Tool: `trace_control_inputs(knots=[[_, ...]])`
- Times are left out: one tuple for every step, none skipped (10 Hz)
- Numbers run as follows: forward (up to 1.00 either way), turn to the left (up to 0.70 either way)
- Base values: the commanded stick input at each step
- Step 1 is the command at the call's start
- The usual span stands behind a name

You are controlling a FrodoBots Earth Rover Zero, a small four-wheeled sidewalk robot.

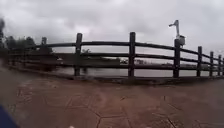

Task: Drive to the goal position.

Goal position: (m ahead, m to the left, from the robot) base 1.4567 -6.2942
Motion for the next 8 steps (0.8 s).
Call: trace_control_inputs(knots=[[0.0, -0.78], [0.0, -0.84], [0.0, -0.84], [0.0, -0.85], [0.0, -0.85], [0.0, -0.78], [0.0, -0.81], [0.0, -0.65]])
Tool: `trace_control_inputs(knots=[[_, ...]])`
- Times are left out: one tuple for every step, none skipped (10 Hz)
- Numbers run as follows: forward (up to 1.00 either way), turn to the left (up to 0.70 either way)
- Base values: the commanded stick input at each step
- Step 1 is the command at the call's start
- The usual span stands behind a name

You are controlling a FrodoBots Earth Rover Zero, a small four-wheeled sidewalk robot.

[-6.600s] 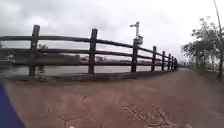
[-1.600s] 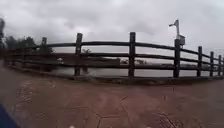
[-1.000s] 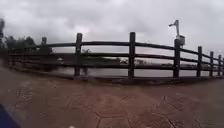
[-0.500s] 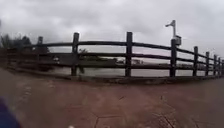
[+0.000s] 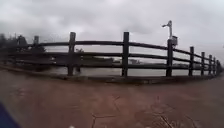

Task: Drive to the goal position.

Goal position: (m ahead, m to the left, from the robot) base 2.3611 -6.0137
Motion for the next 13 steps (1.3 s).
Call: trace_control_inputs(knots=[[0.0, -0.68], [0.0, -0.85], [0.0, -0.85], [0.0, -0.85], [0.0, -0.85], [0.0, -0.76], [0.0, -0.54], [0.0, -0.85], [0.0, -0.82], [0.0, -0.79], [0.0, -0.78], [0.0, -0.81], [0.0, -0.84]])
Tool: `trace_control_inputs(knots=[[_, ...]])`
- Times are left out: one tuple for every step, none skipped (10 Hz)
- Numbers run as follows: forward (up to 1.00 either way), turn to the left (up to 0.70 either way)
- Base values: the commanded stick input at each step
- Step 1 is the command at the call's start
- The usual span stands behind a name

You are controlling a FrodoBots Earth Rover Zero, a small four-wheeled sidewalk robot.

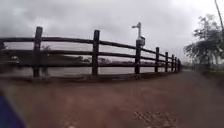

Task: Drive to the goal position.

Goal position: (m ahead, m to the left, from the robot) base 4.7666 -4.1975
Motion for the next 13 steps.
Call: trace_control_inputs(knots=[[0.0, -0.85], [0.0, -0.85], [0.0, -0.85], [0.0, -0.85], [0.0, -0.85], [0.0, -0.85], [0.24, -0.69], [0.8, -0.3], [0.85, -0.33], [0.85, -0.33], [0.85, -0.34], [0.85, -0.34], [0.85, -0.34]])
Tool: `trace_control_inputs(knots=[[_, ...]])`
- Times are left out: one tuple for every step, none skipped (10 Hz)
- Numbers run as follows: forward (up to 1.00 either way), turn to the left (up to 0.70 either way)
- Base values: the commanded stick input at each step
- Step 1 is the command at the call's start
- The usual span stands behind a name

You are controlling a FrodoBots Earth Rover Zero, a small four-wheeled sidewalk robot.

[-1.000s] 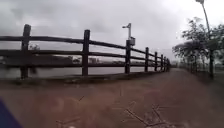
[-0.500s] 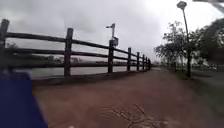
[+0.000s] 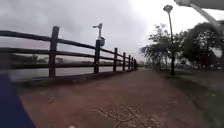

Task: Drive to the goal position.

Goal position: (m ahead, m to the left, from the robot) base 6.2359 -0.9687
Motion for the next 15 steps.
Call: trace_control_inputs(knots=[[0.85, -0.34], [0.85, -0.34], [0.85, -0.34], [0.85, -0.34], [0.85, -0.34], [0.85, -0.34], [0.85, -0.34], [0.85, -0.34], [0.85, -0.34], [0.85, -0.34], [0.85, -0.34], [0.85, -0.14], [0.85, 0.13], [0.85, 0.06], [0.85, 0.02]])
